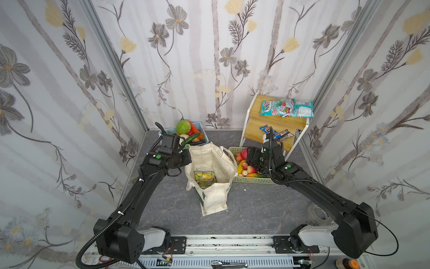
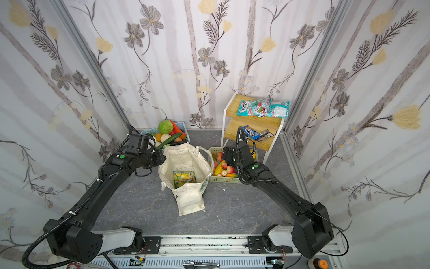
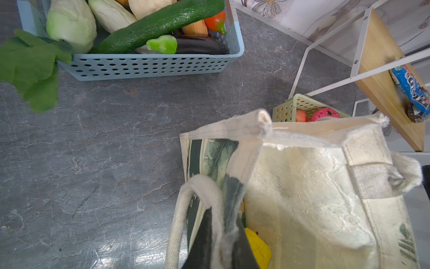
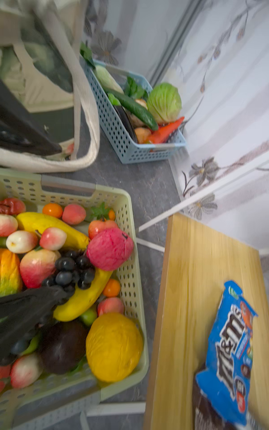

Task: Place the food into the grocery bag and tie it
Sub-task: 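Raise the right gripper out of the bag back over the fruit basket, then lower the right gripper onto the large yellow melon in the basket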

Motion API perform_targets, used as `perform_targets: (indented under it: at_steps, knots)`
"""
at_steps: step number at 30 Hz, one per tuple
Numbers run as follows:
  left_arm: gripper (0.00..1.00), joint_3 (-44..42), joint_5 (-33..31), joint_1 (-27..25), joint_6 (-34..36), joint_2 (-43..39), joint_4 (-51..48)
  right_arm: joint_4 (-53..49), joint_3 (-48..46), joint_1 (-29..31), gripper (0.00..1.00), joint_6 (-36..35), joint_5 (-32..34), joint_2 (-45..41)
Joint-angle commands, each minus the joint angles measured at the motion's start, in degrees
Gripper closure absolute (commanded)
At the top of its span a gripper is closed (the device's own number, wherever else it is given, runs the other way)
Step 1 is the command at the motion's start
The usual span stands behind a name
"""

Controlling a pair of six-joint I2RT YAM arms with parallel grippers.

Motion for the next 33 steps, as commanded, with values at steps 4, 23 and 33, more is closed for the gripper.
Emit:
perform_targets:
  at_steps: [4, 23, 33]
  knots:
    - [1.0, 1.1, 0.2, 0.1, 0.3, 0.2, 1.2, -5.1, -0.5, -2.1, 0.12, 4.8, 9.8, 3.9]
    - [1.0, 1.4, -0.1, 0.2, 0.4, 0.5, 0.8, 3.9, -2.5, -8.8, 0.11, 2.3, 9.3, 13.5]
    - [1.0, 1.2, -0.1, 0.1, 0.3, 0.8, 1.1, 7.6, -1.1, -11.1, 0.11, 0.2, 7.9, 18.4]
